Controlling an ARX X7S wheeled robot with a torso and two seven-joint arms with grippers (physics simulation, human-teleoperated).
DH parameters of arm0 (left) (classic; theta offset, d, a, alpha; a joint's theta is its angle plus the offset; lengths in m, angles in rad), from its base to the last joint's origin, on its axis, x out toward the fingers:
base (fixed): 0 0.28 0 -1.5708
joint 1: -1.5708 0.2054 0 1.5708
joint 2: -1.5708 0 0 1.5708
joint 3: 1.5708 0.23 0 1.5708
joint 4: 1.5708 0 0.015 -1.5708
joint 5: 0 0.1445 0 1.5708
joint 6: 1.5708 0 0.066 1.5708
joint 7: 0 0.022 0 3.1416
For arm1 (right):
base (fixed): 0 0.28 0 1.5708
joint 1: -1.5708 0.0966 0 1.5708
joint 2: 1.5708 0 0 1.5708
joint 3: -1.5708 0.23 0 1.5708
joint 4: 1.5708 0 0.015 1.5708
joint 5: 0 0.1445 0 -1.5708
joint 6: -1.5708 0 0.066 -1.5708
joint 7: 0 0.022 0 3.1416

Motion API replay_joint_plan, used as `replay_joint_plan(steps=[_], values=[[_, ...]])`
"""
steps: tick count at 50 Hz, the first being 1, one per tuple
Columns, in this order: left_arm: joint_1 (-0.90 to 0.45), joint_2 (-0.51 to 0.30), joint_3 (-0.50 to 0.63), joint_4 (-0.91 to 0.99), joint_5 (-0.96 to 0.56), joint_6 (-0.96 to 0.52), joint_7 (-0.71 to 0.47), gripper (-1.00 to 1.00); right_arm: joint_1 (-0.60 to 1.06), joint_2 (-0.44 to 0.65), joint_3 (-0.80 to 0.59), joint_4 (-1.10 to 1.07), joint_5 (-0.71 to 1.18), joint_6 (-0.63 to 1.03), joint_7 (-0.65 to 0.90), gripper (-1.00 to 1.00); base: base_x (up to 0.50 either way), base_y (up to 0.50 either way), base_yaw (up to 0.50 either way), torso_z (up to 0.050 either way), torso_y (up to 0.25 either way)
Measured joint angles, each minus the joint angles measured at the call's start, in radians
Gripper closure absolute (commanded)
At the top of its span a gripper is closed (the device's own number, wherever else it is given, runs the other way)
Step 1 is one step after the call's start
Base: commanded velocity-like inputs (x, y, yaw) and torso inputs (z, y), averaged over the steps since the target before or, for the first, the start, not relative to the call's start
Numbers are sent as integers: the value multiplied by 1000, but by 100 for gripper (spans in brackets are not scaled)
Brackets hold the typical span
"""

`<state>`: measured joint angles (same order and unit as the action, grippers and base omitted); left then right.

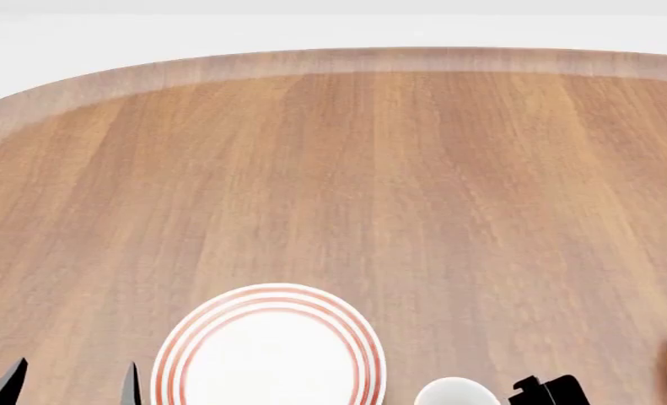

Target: Put the red mug on the left plate.

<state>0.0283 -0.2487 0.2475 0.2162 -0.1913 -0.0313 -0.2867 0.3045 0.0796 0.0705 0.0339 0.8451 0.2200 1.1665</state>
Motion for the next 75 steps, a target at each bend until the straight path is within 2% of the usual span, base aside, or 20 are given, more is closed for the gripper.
replay_joint_plan(steps=[57,58,75], values=[[-5,-21,22,0,-10,8,-23,-100,80,12,-42,252,-1,-98,-22,-100,0,0,0,0,0],[-5,-21,22,0,-10,8,-23,-100,80,12,-43,254,-1,-99,-22,100,0,0,0,0,0],[-5,-27,29,2,-12,10,-29,-100,60,24,-56,206,20,-98,2,100,0,0,0,0,0]])
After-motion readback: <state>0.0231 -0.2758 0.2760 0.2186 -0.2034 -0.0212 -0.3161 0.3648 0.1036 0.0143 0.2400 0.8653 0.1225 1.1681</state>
